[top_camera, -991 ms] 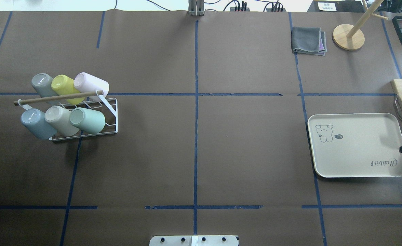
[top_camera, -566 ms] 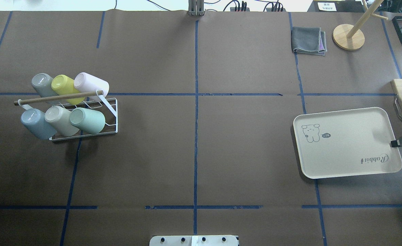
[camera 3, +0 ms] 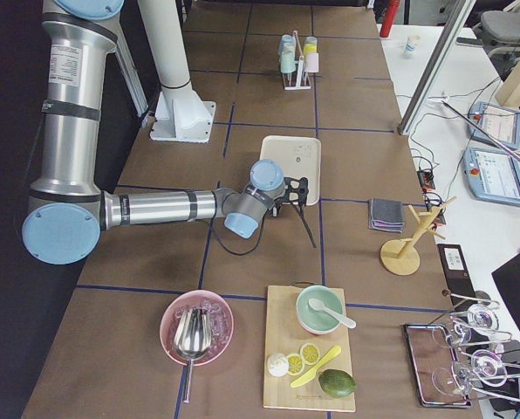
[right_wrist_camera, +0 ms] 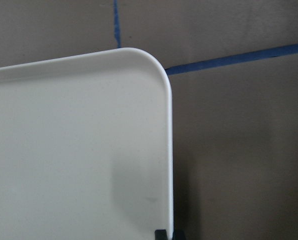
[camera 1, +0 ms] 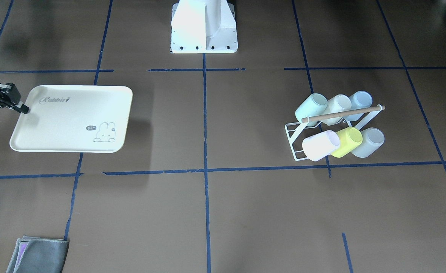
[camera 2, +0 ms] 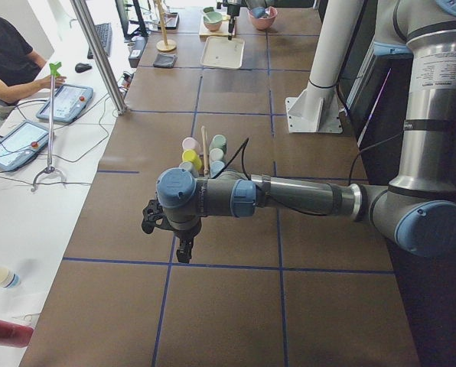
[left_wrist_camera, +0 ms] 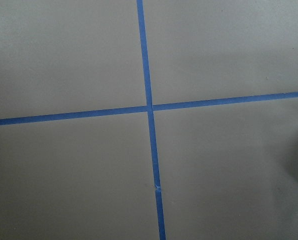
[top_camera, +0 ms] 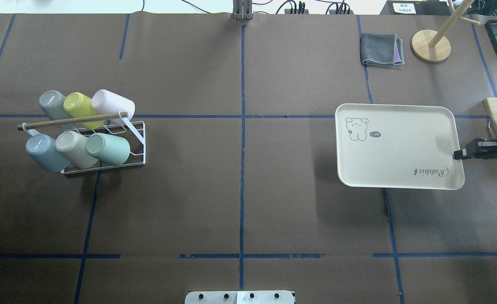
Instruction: Pick up and place green cup on tray
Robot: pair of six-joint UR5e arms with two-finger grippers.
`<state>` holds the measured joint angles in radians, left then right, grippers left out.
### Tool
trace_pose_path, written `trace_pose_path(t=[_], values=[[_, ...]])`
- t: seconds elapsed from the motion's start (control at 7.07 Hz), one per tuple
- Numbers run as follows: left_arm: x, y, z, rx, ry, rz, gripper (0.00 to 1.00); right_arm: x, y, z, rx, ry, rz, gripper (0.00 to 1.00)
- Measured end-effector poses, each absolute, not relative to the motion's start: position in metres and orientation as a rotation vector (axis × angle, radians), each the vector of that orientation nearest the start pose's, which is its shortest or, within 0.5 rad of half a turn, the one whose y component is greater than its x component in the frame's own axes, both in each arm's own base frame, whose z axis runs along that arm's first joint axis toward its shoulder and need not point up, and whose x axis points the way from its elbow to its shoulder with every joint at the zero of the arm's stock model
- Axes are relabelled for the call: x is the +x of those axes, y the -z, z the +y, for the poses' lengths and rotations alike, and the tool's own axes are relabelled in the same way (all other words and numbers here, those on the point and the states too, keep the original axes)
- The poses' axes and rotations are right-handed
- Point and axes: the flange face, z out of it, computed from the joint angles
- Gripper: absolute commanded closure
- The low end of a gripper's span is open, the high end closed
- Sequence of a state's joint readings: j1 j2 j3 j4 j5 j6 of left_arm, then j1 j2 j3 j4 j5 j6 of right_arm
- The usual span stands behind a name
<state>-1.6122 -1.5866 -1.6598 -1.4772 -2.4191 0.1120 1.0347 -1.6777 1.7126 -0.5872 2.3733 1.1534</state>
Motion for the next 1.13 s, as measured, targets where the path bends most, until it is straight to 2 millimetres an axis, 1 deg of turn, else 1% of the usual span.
trace_pose_path(t=[0.14, 0.28, 0.57, 0.71, 0.85, 0.99, 1.13], values=[[-0.079, -0.611, -0.494, 0.075, -0.071, 0.845, 0.0, -0.207, -0.498, -0.434, 0.075, -0.138, -1.225, 1.0], [-0.079, -0.611, -0.494, 0.075, -0.07, 0.846, 0.0, -0.239, -0.474, -0.439, 0.069, -0.141, -1.245, 1.0], [-0.079, -0.611, -0.495, 0.075, -0.07, 0.847, 0.0, -0.317, -0.431, -0.437, 0.082, -0.142, -1.249, 0.99], [-0.079, -0.611, -0.495, 0.075, -0.07, 0.847, 0.0, -0.358, -0.406, -0.437, 0.088, -0.145, -1.226, 0.99], [-0.079, -0.61, -0.495, 0.073, -0.063, 0.847, 0.0, -0.393, -0.384, -0.433, 0.092, -0.141, -1.199, 0.99], [-0.079, -0.61, -0.495, 0.068, -0.051, 0.847, 0.0, -0.426, -0.364, -0.425, 0.091, -0.129, -1.174, 0.98], [-0.079, -0.61, -0.495, 0.065, -0.044, 0.847, 0.0, -0.453, -0.345, -0.417, 0.086, -0.116, -1.151, 0.98]])
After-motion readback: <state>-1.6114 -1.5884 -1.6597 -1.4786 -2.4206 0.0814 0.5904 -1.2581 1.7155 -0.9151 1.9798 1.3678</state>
